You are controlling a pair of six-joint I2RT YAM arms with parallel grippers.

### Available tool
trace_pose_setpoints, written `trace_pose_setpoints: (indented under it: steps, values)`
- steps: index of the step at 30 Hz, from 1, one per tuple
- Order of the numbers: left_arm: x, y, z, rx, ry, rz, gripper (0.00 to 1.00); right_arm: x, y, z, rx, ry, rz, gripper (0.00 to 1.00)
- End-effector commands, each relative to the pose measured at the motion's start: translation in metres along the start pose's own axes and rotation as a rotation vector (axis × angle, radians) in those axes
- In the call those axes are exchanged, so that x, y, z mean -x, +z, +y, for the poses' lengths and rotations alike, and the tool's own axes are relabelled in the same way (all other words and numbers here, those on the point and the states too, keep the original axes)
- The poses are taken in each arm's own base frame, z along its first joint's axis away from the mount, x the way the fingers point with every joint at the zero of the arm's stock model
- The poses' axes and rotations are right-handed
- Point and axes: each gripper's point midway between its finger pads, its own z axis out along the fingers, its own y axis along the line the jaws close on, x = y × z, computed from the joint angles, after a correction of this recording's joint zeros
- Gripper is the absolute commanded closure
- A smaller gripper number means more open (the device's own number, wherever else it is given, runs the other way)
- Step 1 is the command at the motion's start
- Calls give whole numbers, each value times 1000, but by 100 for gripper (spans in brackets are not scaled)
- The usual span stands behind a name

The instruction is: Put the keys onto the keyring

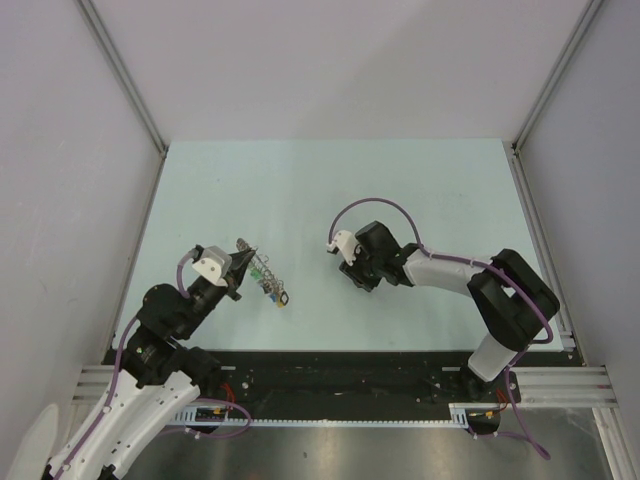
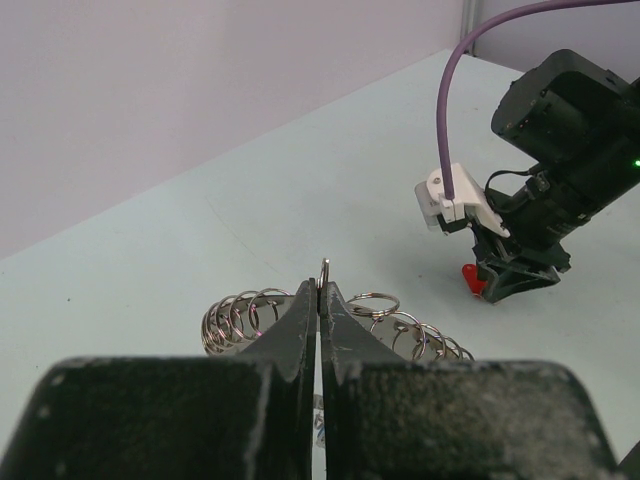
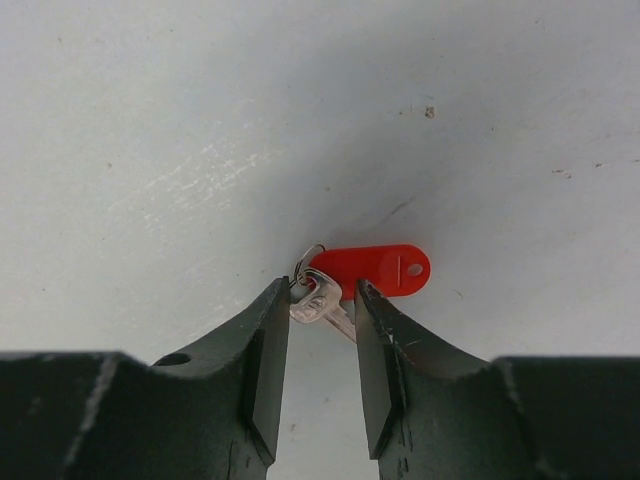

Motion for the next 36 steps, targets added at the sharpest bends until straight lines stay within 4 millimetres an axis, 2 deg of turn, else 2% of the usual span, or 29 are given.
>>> trace_pose_setpoints:
  steps: [1,15,21,26,27,30,36]
  values:
    - [31,1,1,0,7,-115,100,29,-6,-9,-51,-14,-75,63]
    - [30,2,1,0,7,-112,100,20,2,-15,-94,-4,-37,73]
    - [30,1,1,-2,7,-112,100,17,2,-16,-97,1,-29,82]
    - [29,2,1,-4,7,-110,100,19,2,-12,-76,-7,-33,86]
    - [28,2,0,-6,7,-107,100,18,1,-12,-74,-7,-33,93]
    - [29,3,0,-8,9,-107,100,20,0,-11,-63,-3,-39,100]
    - [26,4,-4,-29,11,-101,100,32,-10,-8,-46,-8,-88,100]
